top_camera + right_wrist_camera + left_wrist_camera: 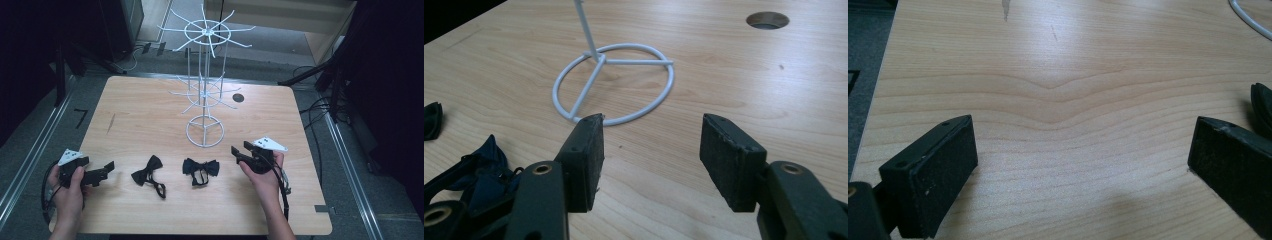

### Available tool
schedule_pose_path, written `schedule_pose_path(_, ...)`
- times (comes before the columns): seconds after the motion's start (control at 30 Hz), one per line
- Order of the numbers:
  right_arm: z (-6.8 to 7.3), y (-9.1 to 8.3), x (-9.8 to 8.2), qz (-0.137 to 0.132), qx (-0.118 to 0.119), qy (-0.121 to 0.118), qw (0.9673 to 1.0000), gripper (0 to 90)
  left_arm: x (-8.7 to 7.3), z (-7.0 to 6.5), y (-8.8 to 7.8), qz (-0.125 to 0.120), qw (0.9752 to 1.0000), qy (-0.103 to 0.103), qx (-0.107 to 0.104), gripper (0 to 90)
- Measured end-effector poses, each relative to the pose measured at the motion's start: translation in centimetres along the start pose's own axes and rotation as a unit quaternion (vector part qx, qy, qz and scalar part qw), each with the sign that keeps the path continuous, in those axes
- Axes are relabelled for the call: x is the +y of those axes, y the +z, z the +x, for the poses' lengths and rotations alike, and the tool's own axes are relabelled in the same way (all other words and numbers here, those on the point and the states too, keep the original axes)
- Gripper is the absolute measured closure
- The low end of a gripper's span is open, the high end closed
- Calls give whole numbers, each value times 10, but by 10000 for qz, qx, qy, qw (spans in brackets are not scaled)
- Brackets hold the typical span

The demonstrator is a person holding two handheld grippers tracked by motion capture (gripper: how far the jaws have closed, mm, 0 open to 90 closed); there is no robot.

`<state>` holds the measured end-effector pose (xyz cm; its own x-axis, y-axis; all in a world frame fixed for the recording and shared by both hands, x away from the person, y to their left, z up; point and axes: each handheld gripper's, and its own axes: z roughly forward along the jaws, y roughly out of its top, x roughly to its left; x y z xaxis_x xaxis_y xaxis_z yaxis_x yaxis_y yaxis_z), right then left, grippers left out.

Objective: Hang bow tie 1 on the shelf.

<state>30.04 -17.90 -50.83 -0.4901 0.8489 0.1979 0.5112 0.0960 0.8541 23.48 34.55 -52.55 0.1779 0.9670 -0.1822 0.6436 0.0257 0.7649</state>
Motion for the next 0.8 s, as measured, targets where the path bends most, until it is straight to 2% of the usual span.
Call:
schedule_pose_path(0.13,5,8,4,39,97,-110,9999,445,0,0,0,18,10000,29,12,0)
schedule_pose_path(0.23,10,15,4,189,160,-227,9994,443,0,0,0,13,10000,21,3,0)
schedule_pose_path(0.5,26,28,3,413,534,-275,9973,451,0,0,0,15,10000,37,5,0)
schedule_pose_path(0.73,45,36,4,520,947,-371,9935,466,0,0,0,3,10000,39,9,0)
schedule_pose_path(0.8,51,38,2,597,1030,-475,9918,467,0,0,0,10,10000,47,8,0)
